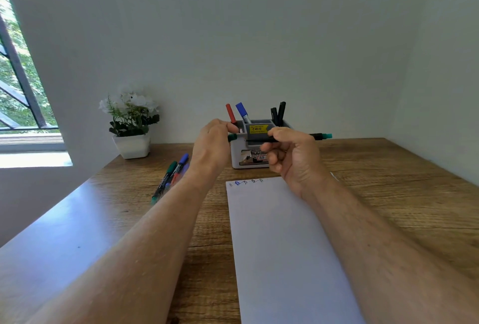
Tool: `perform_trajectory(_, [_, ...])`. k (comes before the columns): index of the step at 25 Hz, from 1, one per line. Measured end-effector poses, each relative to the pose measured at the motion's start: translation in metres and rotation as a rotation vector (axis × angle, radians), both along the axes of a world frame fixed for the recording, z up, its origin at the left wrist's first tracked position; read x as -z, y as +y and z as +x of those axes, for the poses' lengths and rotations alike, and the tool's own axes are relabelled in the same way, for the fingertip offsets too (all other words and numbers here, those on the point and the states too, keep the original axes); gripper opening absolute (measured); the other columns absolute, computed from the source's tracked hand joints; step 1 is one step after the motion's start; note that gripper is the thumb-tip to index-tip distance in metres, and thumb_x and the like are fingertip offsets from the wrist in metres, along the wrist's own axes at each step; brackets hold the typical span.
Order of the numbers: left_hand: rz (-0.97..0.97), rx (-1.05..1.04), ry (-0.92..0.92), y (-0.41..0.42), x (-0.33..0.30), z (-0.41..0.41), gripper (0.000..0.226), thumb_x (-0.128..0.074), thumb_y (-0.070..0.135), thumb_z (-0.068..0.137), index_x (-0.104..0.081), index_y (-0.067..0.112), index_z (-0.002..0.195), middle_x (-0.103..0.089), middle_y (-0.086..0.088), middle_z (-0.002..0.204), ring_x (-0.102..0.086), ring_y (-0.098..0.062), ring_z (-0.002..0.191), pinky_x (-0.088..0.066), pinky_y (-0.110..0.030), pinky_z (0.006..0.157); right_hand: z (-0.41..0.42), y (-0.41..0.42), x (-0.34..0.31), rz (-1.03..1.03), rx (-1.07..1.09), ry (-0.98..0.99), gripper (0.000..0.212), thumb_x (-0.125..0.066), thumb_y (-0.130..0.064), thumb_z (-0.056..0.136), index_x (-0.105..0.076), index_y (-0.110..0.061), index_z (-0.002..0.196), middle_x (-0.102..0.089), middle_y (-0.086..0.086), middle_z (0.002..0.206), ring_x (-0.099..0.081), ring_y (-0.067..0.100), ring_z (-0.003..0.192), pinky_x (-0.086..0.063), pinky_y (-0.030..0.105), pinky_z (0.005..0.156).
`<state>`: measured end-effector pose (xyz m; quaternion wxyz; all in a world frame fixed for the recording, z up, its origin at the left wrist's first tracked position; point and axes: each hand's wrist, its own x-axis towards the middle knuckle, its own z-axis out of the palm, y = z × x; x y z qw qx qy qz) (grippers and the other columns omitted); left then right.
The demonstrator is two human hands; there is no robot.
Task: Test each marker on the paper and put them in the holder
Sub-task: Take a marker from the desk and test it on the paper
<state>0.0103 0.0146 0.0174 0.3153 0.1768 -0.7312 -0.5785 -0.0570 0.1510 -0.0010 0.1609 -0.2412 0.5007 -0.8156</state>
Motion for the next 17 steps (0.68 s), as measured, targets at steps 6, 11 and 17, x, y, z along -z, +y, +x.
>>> perform_trajectory(6, [-0.072, 0.03, -0.015, 0.004, 0.002, 0.0, 0.03, -0.034, 0.024, 0.081, -0.063, 0.024, 0.086, -0.054, 0.004, 0.082, -0.045, -0.014, 0.073, -0.038, -0.036, 0.07, 0.003, -0.003, -0.001, 0.01, 0.003, 0.01, 0.01, -0.057, -0.015, 0.091, -0.065, -0.011, 0.09, -0.07, 0.009, 0.068, -0.051, 0.011, 0.043, -0.037, 0.018, 0.038])
perform_trajectory(11, [-0.092, 0.078, -0.036, 0.004, 0.006, -0.004, 0.026, -0.037, 0.019, 0.087, -0.062, 0.025, 0.086, -0.061, 0.0, 0.094, -0.048, -0.015, 0.077, -0.04, -0.034, 0.071, 0.003, -0.006, 0.002, 0.075, 0.003, 0.026, 0.007, -0.06, -0.017, 0.091, -0.065, -0.013, 0.093, -0.072, 0.008, 0.071, -0.052, 0.011, 0.043, -0.037, 0.018, 0.038])
perform_trajectory(17, [0.18, 0.066, 0.124, -0.006, 0.007, -0.004, 0.013, -0.06, 0.014, 0.09, -0.059, 0.016, 0.103, -0.067, -0.005, 0.081, -0.056, -0.003, 0.053, -0.045, -0.021, 0.045, 0.001, -0.006, 0.002, 0.049, 0.047, 0.041, 0.006, -0.072, -0.017, 0.086, -0.066, -0.016, 0.086, -0.074, 0.012, 0.077, -0.057, 0.015, 0.041, -0.04, 0.018, 0.035])
